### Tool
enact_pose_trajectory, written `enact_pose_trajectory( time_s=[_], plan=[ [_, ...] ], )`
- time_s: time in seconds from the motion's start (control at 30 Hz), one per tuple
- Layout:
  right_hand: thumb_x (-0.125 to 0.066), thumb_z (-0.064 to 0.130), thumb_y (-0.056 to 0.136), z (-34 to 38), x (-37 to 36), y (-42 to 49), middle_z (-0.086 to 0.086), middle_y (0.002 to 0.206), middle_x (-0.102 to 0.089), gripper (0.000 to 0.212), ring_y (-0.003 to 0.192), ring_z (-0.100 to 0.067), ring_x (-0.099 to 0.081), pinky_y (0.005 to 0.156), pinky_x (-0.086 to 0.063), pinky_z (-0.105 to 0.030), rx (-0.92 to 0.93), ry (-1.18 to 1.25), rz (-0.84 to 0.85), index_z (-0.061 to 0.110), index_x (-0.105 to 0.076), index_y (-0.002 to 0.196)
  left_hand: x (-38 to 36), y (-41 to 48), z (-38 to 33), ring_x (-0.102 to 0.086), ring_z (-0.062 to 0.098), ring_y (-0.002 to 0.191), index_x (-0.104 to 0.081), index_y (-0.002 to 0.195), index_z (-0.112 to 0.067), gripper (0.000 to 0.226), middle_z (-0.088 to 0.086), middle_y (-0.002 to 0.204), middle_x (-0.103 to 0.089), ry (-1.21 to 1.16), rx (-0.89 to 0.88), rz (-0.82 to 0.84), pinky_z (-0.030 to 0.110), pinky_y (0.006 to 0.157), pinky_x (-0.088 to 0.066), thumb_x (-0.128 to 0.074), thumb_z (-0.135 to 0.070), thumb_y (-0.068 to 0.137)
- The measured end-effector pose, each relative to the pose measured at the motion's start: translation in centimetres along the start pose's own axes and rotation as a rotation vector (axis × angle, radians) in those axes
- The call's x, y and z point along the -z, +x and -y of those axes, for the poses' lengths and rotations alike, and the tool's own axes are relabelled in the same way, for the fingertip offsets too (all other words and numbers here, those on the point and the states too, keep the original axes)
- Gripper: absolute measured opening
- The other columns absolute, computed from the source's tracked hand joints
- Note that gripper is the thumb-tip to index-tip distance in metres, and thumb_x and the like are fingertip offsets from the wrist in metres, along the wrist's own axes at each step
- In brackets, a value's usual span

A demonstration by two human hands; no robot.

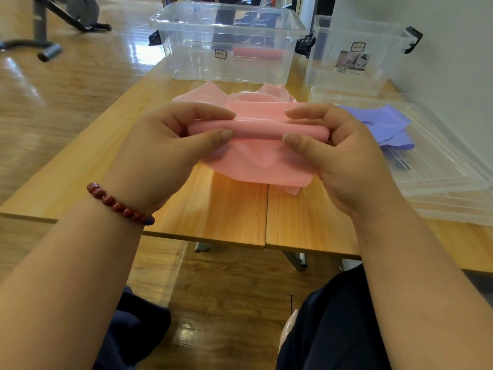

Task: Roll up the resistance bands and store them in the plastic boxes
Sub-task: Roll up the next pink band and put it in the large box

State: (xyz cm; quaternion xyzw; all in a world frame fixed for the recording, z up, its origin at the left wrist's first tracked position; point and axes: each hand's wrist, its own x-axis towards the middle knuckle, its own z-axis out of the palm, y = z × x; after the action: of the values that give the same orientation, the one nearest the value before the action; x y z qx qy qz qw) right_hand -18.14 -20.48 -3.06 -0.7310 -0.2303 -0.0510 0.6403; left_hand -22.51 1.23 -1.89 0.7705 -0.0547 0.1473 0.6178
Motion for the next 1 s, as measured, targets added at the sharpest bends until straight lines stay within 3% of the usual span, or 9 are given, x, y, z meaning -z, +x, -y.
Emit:
enact_pose_trajectory(
  time_s=[0.13, 0.27, 0.4, 0.5, 0.6, 0.73, 0.83, 0.93, 1.0],
  plan=[
    [-0.076, 0.022, 0.082, 0.04, -0.13, 0.00, 0.022, 0.091, -0.069, 0.020, 0.093, 0.001, -0.063, 0.076, -0.051, -0.018, 0.048, -0.051, -0.080, 0.041, -0.073, 0.084, 0.22, 0.03, 0.19, -0.063, 0.006, 0.081, -0.074, 0.096, -0.037, 0.025, -0.013, 0.089, -0.069, 0.047, 0.014, 0.055, 0.019, 0.069, -0.050, -0.076, -0.016, 0.081],
    [-0.077, 0.012, 0.081, 0.01, -0.02, 0.03, 0.018, 0.091, -0.072, 0.028, 0.096, -0.004, -0.065, 0.080, -0.052, -0.022, 0.073, -0.007, -0.093, 0.040, -0.075, 0.080, 0.44, -0.06, 0.09, -0.066, 0.023, 0.104, -0.072, 0.103, -0.040, 0.038, 0.001, 0.110, -0.070, -0.048, 0.096, 0.151, 0.036, 0.086, -0.057, -0.076, -0.026, 0.067],
    [-0.075, 0.005, 0.081, 0.02, 0.06, 0.02, 0.014, 0.095, -0.074, 0.032, 0.101, -0.006, -0.066, 0.085, -0.052, -0.023, 0.103, 0.015, -0.077, 0.037, -0.074, 0.081, 0.02, -0.17, -0.13, -0.066, 0.022, 0.107, -0.076, 0.096, -0.041, 0.039, 0.004, 0.114, -0.070, -0.072, 0.110, 0.128, 0.044, 0.090, -0.057, -0.075, -0.051, 0.058],
    [-0.073, 0.001, 0.081, 0.15, 0.02, -0.03, 0.015, 0.096, -0.073, 0.030, 0.103, -0.005, -0.065, 0.085, -0.052, -0.022, 0.102, 0.008, -0.050, 0.030, -0.071, 0.085, -0.13, -0.12, -0.11, -0.065, 0.025, 0.107, -0.077, 0.093, -0.038, 0.031, 0.003, 0.110, -0.070, -0.020, 0.108, 0.092, 0.050, 0.090, -0.056, -0.074, -0.050, 0.065],
    [-0.074, 0.005, 0.080, 0.08, 0.07, 0.00, 0.013, 0.104, -0.071, 0.030, 0.107, -0.007, -0.064, 0.086, -0.053, -0.026, 0.088, -0.017, -0.024, 0.034, -0.070, 0.088, -0.11, -0.08, -0.06, -0.066, 0.021, 0.105, -0.077, 0.094, -0.031, 0.024, 0.001, 0.107, -0.071, -0.024, 0.102, 0.093, 0.037, 0.083, -0.058, -0.082, -0.040, 0.072],
    [-0.078, 0.028, 0.074, -0.12, 0.19, 0.06, 0.010, 0.114, -0.068, 0.034, 0.106, -0.011, -0.065, 0.083, -0.057, -0.035, -0.014, -0.005, 0.034, 0.042, -0.067, 0.102, -0.38, -0.16, -0.09, -0.069, 0.020, 0.101, -0.076, 0.088, -0.027, 0.023, 0.005, 0.104, -0.071, -0.124, 0.111, 0.052, 0.021, 0.071, -0.056, -0.075, -0.031, 0.066],
    [-0.077, 0.039, 0.078, -0.13, 0.01, -0.01, 0.013, 0.102, -0.069, 0.018, 0.097, -0.007, -0.066, 0.079, -0.056, -0.028, -0.046, -0.021, -0.019, 0.042, -0.071, 0.094, -0.39, -0.12, 0.02, -0.068, 0.023, 0.101, -0.077, 0.082, -0.030, 0.016, 0.005, 0.107, -0.069, -0.135, 0.102, 0.057, 0.025, 0.071, -0.058, -0.079, -0.028, 0.066],
    [-0.075, 0.028, 0.083, -0.02, -0.23, -0.09, 0.021, 0.091, -0.069, 0.013, 0.092, -0.002, -0.065, 0.075, -0.055, -0.021, -0.013, -0.079, -0.076, 0.040, -0.072, 0.084, -0.18, -0.04, 0.31, -0.067, 0.026, 0.103, -0.078, 0.083, -0.034, 0.018, -0.001, 0.101, -0.073, -0.078, 0.083, 0.066, 0.040, 0.084, -0.059, -0.080, -0.023, 0.070],
    [-0.077, 0.024, 0.081, 0.09, -0.27, -0.07, 0.023, 0.088, -0.069, 0.017, 0.091, -0.001, -0.064, 0.074, -0.054, -0.021, 0.000, -0.071, -0.083, 0.040, -0.073, 0.082, -0.16, -0.06, 0.30, -0.068, 0.022, 0.104, -0.078, 0.087, -0.033, 0.019, -0.001, 0.104, -0.074, -0.074, 0.081, 0.078, 0.041, 0.088, -0.058, -0.075, -0.024, 0.071]
  ],
)
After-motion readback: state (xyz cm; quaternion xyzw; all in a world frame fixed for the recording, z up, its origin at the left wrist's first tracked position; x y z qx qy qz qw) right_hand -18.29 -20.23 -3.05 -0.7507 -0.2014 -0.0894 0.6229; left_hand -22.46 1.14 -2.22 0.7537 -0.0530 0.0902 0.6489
